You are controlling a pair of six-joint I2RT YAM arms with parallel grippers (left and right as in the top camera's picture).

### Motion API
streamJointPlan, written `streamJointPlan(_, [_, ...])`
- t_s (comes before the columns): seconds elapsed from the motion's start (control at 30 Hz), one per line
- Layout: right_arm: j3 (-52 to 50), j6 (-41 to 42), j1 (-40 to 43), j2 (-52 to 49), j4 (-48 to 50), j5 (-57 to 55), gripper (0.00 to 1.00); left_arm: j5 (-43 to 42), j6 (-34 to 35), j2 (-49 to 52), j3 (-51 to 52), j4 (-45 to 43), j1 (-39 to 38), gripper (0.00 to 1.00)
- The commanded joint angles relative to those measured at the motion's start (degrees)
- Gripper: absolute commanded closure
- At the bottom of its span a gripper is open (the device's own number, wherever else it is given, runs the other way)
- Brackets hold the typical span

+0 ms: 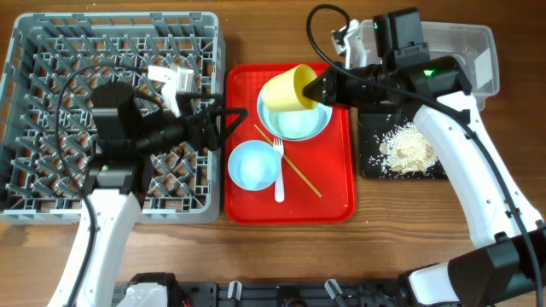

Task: Sort waste into correct bins and load items into the dishwasher rack
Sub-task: 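Grasp the yellow cup with the right gripper and lift it, then hand the yellow cup from the right gripper to the left gripper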

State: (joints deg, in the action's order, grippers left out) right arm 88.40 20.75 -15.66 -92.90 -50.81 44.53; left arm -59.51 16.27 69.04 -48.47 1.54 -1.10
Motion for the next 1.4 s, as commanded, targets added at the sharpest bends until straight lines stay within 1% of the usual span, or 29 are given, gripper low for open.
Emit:
streamJointPlan(0.0, [0.20,-2.80,-0.13,-0.66,0.50,16.44,0.96,-14.97,6.88,3.87,-0.68,-9.16,0.20,0.00])
streamJointPlan(0.07, [0.20,-2.80,-0.13,-0.66,0.92,21.05,0.96,-17.73,9.70,4.72,-0.68,-15.02,0.20,0.00])
streamJointPlan(0.13, [0.20,-2.78,-0.22,-0.66,1.38,25.27,0.96,-18.29,11.43,4.85,-0.68,-18.12,-0.07,0.00])
streamJointPlan(0.2, [0.20,-2.71,-0.59,-0.66,2.19,27.91,0.96,-18.53,11.52,4.85,-0.68,-20.17,-0.90,0.00])
streamJointPlan(0.33, [0.20,-2.71,-1.53,-0.66,2.43,28.44,0.96,-18.69,14.25,4.85,-0.68,-24.92,-4.24,0.00])
streamJointPlan(0.47, [0.20,-2.69,-1.77,-0.66,2.36,28.41,0.96,-18.62,14.78,4.85,-0.68,-30.49,-6.43,0.00])
streamJointPlan(0.53, [0.20,-2.67,-1.79,-0.66,2.34,28.41,0.96,-18.45,17.44,4.85,-0.68,-32.85,-6.51,0.00])
streamJointPlan(0.67, [0.20,-2.60,-1.79,-0.66,2.36,28.39,0.96,-18.18,21.97,4.85,-0.68,-40.57,-7.23,0.00])
streamJointPlan(0.73, [0.20,-2.60,-1.79,-0.66,2.36,28.39,0.96,-18.18,21.94,4.85,-0.68,-40.59,-8.04,0.03])
streamJointPlan(0.87, [0.20,-2.60,-1.79,-0.66,2.34,28.39,0.96,-16.92,21.92,4.87,-0.68,-40.61,-9.51,0.05])
streamJointPlan(0.93, [0.20,-2.60,-1.79,-0.66,2.34,28.39,0.96,-16.28,21.92,4.87,-0.68,-40.61,-9.51,0.10])
streamJointPlan(1.0, [0.20,-2.60,-1.79,-0.66,2.32,28.39,0.96,-15.58,21.92,4.85,-0.68,-40.59,-9.51,0.18])
streamJointPlan(1.07, [0.20,-2.58,-1.79,-0.66,2.32,28.39,0.96,-15.41,21.92,4.87,-0.68,-40.59,-9.51,0.20])
streamJointPlan(1.23, [0.20,-2.56,-1.79,-0.66,2.32,28.41,0.96,-15.41,21.90,4.87,-0.68,-40.59,-9.51,0.32])
streamJointPlan(1.37, [0.20,-2.58,-1.79,-0.66,2.32,28.41,0.96,-15.41,21.51,4.92,-0.68,-40.52,-9.51,0.48])
